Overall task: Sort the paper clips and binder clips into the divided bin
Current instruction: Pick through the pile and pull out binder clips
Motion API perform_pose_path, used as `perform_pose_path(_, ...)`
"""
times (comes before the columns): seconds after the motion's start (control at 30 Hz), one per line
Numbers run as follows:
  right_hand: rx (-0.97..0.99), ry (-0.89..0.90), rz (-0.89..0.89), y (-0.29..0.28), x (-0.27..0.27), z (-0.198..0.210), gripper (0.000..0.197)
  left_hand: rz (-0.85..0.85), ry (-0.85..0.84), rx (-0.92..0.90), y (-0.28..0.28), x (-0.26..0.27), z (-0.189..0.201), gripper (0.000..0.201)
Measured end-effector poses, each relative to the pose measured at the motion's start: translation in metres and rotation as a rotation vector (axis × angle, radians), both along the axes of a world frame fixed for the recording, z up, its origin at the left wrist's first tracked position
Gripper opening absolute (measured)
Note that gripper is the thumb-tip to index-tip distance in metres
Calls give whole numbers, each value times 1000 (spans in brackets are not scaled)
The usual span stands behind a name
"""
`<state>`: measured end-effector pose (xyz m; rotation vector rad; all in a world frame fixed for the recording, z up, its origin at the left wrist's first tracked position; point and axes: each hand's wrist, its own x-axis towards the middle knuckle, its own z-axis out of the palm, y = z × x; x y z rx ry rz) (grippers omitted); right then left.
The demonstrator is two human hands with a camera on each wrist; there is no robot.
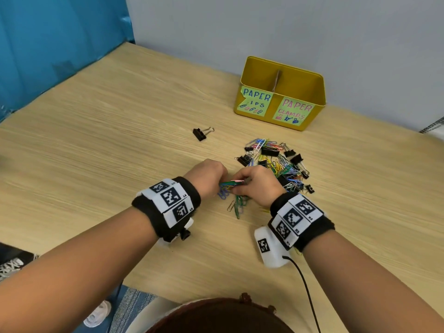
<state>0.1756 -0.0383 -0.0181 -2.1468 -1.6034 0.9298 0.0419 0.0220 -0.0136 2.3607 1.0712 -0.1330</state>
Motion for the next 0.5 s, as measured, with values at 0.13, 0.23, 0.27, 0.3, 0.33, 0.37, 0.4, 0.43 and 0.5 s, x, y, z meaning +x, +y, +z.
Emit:
perform_pose_path(0.13,-87,273,-134,8,8,-3,13,40,-13,-160,15,1,0,26)
perform_pose_path(0.23,-105,497,-222,14,17,-1,23,106,-91,-429,30,0,-1,21)
perform_pose_path(0.27,-102,570,-257,16,20,3,22,126,-116,-487,36,0,0,20)
perform_pose_path(0.3,-93,639,-287,21,25,8,22,141,-153,-534,43,2,3,21)
perform_pose_path(0.33,-80,708,-310,25,28,14,21,157,-200,-582,48,4,7,21)
perform_pose_path(0.37,-57,748,-328,33,33,21,21,173,-250,-621,57,8,13,20)
perform_pose_path(0.4,-30,770,-349,50,46,29,21,186,-284,-656,74,21,20,19)
perform_pose_path(0.43,-5,786,-356,58,50,38,21,207,-329,-681,80,24,27,20)
perform_pose_path(0.5,61,775,-366,87,67,61,21,235,-410,-679,106,41,45,23)
